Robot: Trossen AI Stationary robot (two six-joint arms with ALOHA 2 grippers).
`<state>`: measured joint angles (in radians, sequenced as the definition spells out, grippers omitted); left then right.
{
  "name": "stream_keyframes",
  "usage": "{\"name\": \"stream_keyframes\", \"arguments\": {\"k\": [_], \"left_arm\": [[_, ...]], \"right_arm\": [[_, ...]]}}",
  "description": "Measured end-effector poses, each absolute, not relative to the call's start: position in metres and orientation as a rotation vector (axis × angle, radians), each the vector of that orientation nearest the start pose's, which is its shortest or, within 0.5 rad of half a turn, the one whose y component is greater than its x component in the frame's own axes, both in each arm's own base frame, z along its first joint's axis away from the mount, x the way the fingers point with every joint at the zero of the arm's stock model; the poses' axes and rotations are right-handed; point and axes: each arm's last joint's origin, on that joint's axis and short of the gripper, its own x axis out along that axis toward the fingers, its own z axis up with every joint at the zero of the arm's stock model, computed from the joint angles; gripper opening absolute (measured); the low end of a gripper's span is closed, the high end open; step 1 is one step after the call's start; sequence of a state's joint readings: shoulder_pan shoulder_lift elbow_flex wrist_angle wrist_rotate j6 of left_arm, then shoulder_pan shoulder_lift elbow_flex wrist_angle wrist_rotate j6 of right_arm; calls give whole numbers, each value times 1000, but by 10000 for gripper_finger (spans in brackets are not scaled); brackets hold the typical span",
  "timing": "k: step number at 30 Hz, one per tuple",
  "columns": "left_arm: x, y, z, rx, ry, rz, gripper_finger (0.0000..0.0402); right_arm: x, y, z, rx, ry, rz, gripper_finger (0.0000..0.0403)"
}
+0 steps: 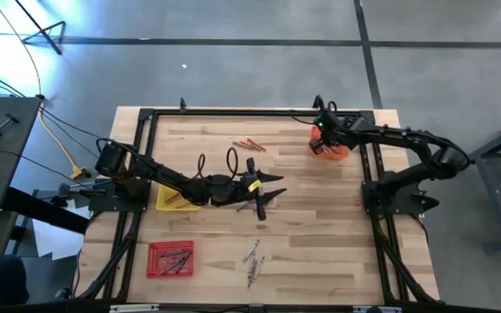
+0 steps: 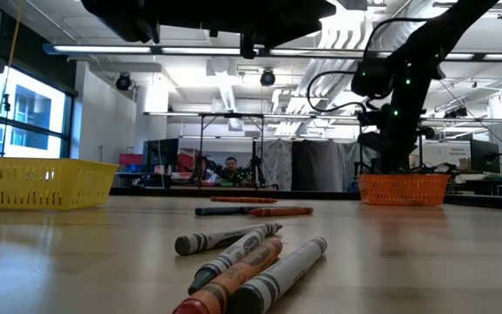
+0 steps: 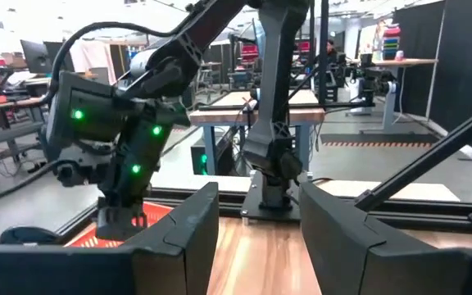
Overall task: Sort crayons
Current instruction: Put the gray crayon into the orange bin, then put the blue crayon into the red bin
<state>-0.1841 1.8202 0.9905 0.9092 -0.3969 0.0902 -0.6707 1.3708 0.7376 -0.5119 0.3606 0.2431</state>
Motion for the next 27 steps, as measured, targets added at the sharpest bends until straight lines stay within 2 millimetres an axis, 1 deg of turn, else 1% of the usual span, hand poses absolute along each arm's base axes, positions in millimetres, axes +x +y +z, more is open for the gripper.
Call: {"name": "stream_keyframes", "arguments": {"k": [3,7,12,15,17,19,21,22,25,27], "left_arm": [[384,-60,227,66,-66,236,154],[384,-59,227,65,-64,255,154],[384,-59,226,62,-64,257,154],[384,-59,224,66,-40,271,154],[384,-58,219,82,11,294,154],[384,-57,212,109,88,328,154],[382,-55,202,129,185,364,154],[381,-55,197,113,235,374,154],[376,-53,181,-47,368,382,154],[374,-52,175,-177,413,367,154]], "right_arm": [[182,-157,176,387,1082,-1043,18],[180,-155,178,375,1107,-1022,59],[176,-150,185,383,1108,-980,106],[171,-145,194,409,1084,-937,122],[168,-140,205,438,1059,-885,124],[167,-134,220,470,997,-806,124],[168,-124,236,497,909,-683,124],[168,-118,244,502,860,-611,125],[170,-95,264,506,722,-408,125],[170,-78,274,479,666,-319,125]]}}
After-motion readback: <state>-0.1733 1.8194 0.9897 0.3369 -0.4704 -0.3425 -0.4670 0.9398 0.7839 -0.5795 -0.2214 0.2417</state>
